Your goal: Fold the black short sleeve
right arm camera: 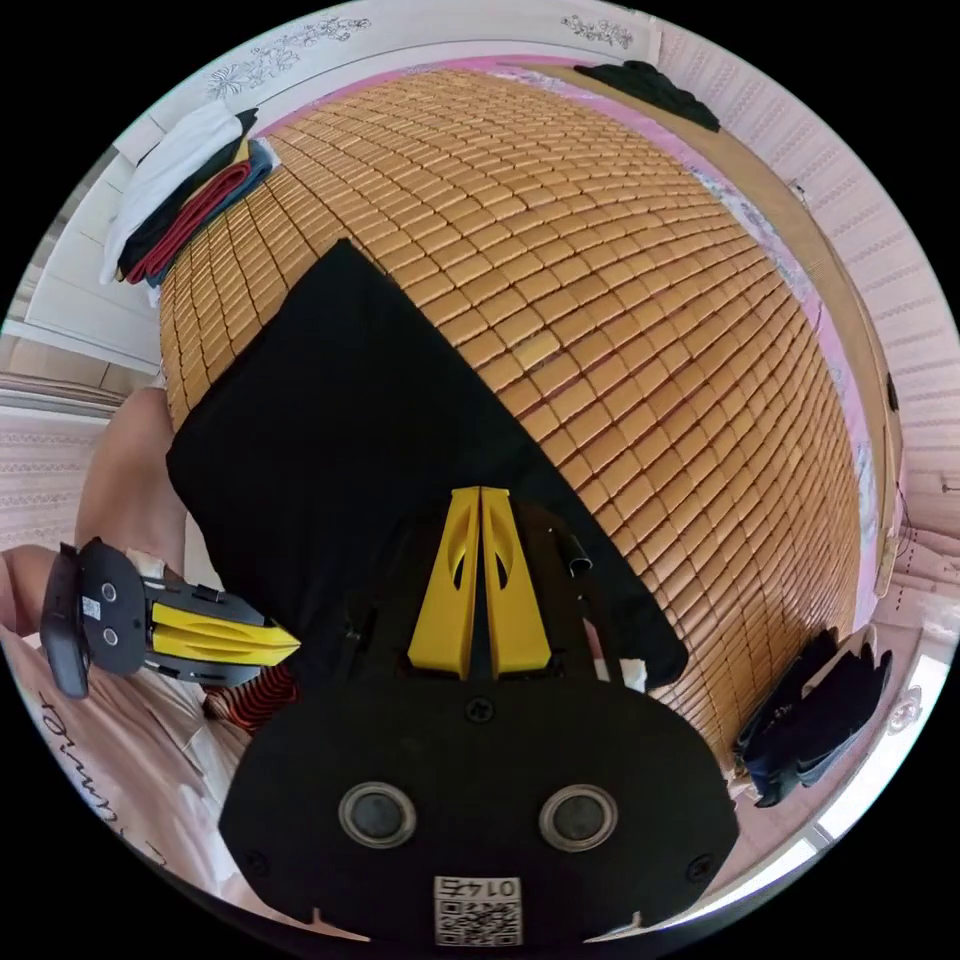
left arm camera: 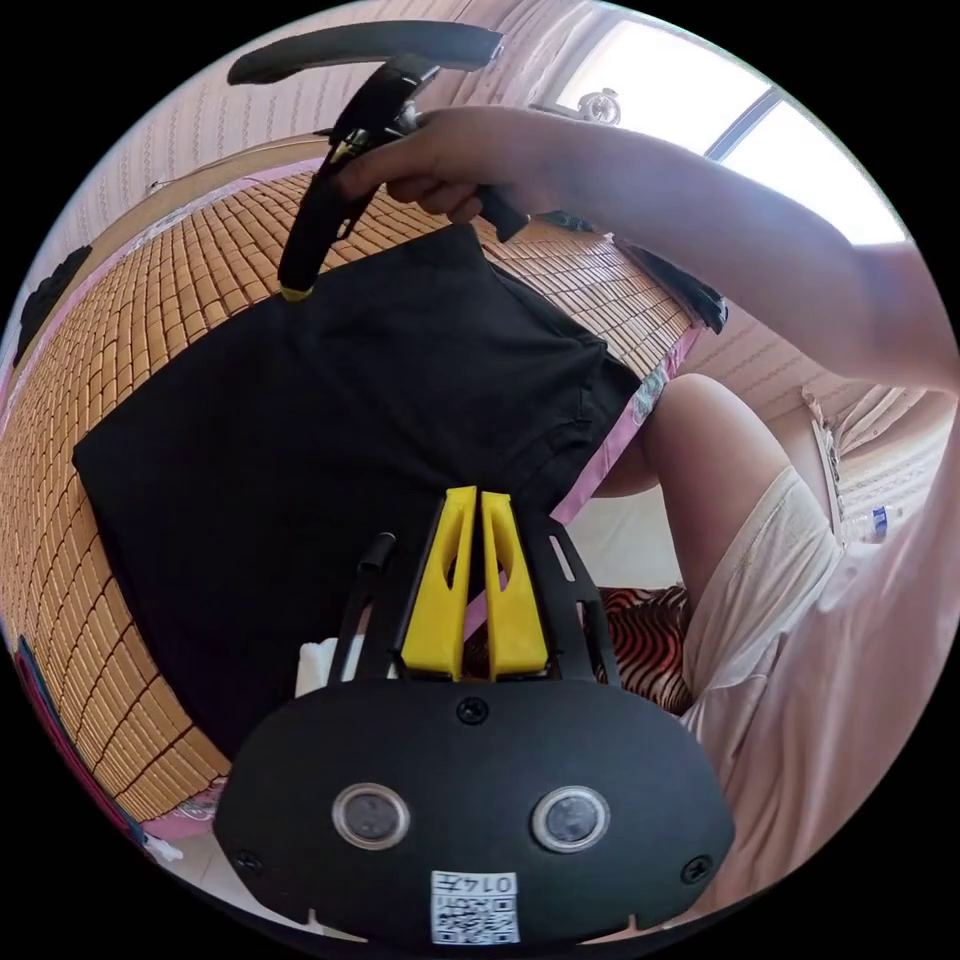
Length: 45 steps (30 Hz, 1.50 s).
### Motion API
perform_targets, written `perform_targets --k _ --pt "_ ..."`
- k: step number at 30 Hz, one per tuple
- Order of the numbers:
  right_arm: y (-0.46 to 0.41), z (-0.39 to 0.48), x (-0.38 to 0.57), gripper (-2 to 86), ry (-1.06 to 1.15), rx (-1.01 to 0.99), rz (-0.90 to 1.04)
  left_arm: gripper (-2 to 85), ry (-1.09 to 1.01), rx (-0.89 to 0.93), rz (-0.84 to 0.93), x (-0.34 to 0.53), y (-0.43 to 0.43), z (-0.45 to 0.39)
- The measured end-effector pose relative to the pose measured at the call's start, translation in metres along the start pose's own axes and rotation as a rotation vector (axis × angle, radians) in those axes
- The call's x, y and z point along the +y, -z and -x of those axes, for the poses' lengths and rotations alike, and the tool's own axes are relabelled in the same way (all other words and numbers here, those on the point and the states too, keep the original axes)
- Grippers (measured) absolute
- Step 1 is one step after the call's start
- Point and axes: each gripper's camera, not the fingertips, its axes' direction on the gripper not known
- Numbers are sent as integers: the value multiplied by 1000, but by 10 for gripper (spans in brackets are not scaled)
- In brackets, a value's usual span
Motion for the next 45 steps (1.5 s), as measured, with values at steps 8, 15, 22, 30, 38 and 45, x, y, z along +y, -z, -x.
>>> perform_targets --k 8,15,22,30,38,45 --pt "-20 -27 -32 -9 24 -8 116 -9 -9 -3 -15 14 -23 -1" --pt "-16 -69 8 -9 -108 -169 -15 6 -84 37 -7 29 -42 -13" --pt "-5 -101 211 56 -488 -213 -139 92 -210 70 -172 30 -50 -39" --pt "-50 -102 351 110 -738 -416 -5 151 -317 35 -253 -14 -98 -77" --pt "-59 -126 417 17 -745 -515 -92 196 -484 22 -124 -57 -176 -115" --pt "-41 -140 464 27 -640 -768 -394 12 -404 -182 -208 -81 -194 -126"
